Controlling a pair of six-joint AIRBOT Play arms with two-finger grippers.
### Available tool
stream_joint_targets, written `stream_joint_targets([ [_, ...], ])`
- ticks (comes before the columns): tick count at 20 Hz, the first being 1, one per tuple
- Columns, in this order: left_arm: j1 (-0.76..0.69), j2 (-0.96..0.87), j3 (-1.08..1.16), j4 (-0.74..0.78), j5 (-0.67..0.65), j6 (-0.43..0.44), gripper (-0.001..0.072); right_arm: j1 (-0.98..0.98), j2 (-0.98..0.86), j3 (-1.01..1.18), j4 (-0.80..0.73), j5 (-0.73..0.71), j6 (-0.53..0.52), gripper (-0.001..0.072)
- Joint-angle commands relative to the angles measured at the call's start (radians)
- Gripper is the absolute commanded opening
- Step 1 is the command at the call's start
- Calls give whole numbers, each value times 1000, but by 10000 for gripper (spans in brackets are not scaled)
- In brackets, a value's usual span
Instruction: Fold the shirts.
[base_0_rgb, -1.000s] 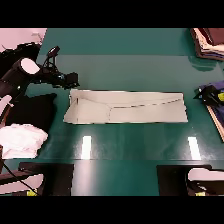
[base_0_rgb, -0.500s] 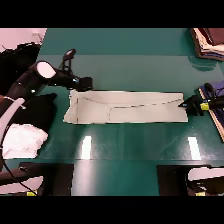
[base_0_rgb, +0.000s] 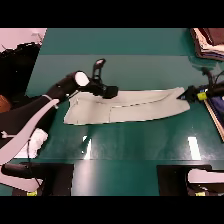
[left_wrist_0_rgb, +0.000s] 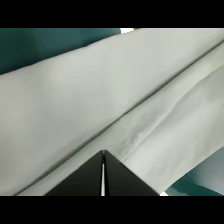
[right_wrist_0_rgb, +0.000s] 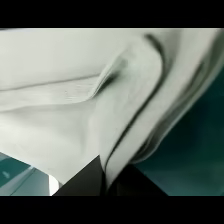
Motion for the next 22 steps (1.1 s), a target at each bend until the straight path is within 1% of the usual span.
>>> stream_joint_targets([
  [1, -75, -111, 99, -10, 11, -13, 23, 107, 121, 126, 9, 24, 43, 18],
  [3, -103, -162, 146, -12, 8, -16, 23, 175, 157, 201, 9, 13, 89, 18],
  [7, -134, -219, 172, -15, 0, -18, 23, 290, 172, 322, 9, 9, 142, 18],
  [14, -127, -232, 173, -7, -23, -18, 23, 447, 172, 373, 9, -27, 159, 18],
  [17, -68, -220, 229, -2, -159, -14, 23, 513, 172, 373, 10, -79, 159, 18],
  [20, 40, -102, 238, 88, -190, -8, 23, 607, 167, 373, 27, -143, 159, 18],
  [22, 141, 12, 238, 154, -212, -8, 23, 682, 139, 373, 119, -208, 158, 19],
])
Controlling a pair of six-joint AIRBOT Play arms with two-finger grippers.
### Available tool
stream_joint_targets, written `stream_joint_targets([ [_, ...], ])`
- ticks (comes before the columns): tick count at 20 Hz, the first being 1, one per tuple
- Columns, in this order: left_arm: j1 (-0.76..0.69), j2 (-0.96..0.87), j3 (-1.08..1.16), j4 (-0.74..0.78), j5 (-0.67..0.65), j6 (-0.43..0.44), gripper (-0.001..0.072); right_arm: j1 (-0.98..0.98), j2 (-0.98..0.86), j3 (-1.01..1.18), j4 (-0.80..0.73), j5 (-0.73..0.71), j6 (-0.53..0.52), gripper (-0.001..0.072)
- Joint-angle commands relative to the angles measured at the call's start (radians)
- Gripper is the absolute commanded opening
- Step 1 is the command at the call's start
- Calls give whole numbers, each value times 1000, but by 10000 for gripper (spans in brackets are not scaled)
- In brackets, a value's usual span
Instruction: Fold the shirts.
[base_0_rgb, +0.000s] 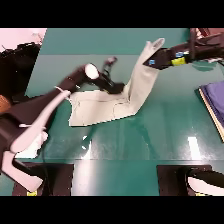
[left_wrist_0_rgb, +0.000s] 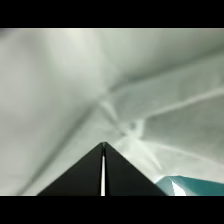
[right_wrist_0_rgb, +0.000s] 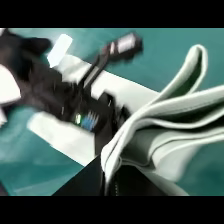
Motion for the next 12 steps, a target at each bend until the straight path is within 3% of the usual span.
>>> stream_joint_targets([
  [1, 158, 173, 9, 116, -67, 6, 23, 138, -45, 1, 124, -128, -15, 18],
  [5, 360, 404, 9, 248, -124, 6, 24, 369, -203, 1, 315, -348, -157, 21],
  [6, 397, 450, 9, 275, -138, 6, 24, 422, -243, 1, 358, -382, -208, 60],
  [8, 460, 521, 9, 296, -155, 6, 24, 504, -311, 2, 385, -431, -247, 514],
  [9, 480, 544, 9, 296, -159, 6, 24, 518, -330, 2, 384, -411, -246, 537],
  [10, 496, 558, 9, 296, -166, 6, 24, 514, -335, 1, 378, -369, -246, 499],
  [11, 504, 564, 8, 296, -176, 6, 24, 493, -331, 1, 361, -310, -246, 403],
  [12, 504, 563, 8, 296, -188, 6, 24, 465, -322, 1, 322, -253, -245, 377],
])
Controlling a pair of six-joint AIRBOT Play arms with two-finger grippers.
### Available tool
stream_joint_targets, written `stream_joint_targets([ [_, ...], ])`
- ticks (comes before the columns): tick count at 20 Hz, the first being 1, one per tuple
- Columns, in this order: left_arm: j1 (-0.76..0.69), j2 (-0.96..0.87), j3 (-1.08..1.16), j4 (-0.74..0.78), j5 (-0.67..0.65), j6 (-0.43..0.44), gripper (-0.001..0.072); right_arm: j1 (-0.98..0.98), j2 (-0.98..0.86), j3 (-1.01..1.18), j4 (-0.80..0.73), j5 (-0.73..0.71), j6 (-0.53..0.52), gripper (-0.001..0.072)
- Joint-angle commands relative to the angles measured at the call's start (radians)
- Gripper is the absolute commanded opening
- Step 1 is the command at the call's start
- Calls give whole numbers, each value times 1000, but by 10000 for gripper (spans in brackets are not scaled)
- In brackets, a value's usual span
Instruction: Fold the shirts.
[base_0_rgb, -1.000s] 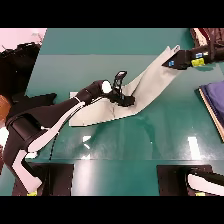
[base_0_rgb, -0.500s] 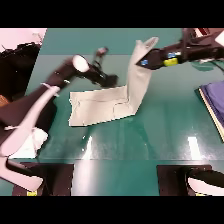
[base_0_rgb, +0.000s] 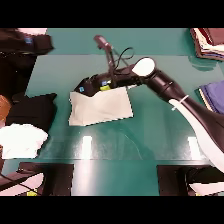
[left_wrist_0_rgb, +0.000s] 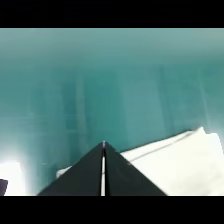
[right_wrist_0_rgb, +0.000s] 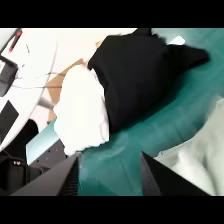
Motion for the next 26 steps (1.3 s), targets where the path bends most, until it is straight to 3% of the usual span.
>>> stream_joint_targets([
  [1, 44, 46, -1, 24, -50, 0, 23, -30, -9, -4, -69, 131, -18, 378],
  [8, 44, 46, -1, 16, -60, -1, 24, -412, 206, -402, -337, 119, 112, 390],
  [9, 42, 46, -1, 13, -58, -1, 24, -469, 210, -450, -328, 112, 111, 466],
  [10, 41, 45, -1, 11, -54, -1, 24, -518, 205, -488, -317, 109, 112, 638],
  [11, 41, 45, -1, 0, -54, -1, 24, -562, 187, -515, -299, 109, 112, 672],
  [15, 41, 45, -1, -13, -37, -1, 24, -602, 53, -530, -176, 144, 110, 668],
  [20, 41, 45, -1, -13, -38, -1, 24, -467, -151, -352, -103, 206, 108, 642],
  [23, 41, 45, -1, -14, -39, -1, 24, -379, -256, -222, -23, 216, 108, 563],
  [24, 41, 45, -1, -14, -40, -1, 24, -352, -283, -179, -25, 215, 108, 442],
  [26, 41, 44, -1, -15, -40, -1, 24, -313, -313, -110, -48, 211, 108, 126],
])
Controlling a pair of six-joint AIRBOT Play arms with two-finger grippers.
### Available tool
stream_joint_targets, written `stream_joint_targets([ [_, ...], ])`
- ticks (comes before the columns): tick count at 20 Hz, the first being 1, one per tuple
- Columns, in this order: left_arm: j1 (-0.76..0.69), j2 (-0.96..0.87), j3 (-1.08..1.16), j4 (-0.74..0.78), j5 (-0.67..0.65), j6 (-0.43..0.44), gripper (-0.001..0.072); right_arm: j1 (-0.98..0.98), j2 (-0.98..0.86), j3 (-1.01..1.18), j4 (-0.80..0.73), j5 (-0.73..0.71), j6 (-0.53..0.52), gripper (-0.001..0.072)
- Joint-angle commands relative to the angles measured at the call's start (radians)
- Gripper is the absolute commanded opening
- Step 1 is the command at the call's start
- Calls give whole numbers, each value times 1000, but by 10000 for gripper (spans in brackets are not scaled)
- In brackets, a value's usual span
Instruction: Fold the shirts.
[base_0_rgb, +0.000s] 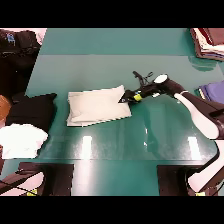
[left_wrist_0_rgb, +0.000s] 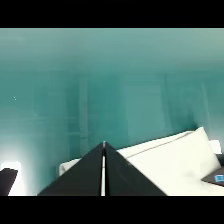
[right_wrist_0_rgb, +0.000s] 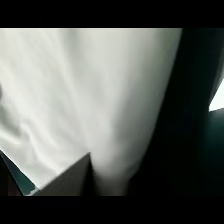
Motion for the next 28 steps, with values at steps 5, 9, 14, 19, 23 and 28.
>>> stream_joint_targets([
  [5, -5, 1, 0, -26, -27, 2, 23, 47, 6, 187, -93, -32, 19, 18],
  [9, -119, 1, -13, -24, -26, 27, 23, -129, 172, 187, -267, -21, 115, 18],
  [14, -276, -8, -17, -27, 6, 16, 23, -515, 360, 187, -407, 1, 126, 18],
  [19, -377, -11, -17, -26, 76, -8, 24, -909, 401, 187, -413, -29, 123, 18],
  [23, -386, -11, -17, -28, 82, -11, 24, -1055, 367, 187, -404, -38, 98, 18],
  [28, -386, -11, -17, -30, 81, -11, 24, -1071, 360, 279, -405, -89, 87, 18],
])
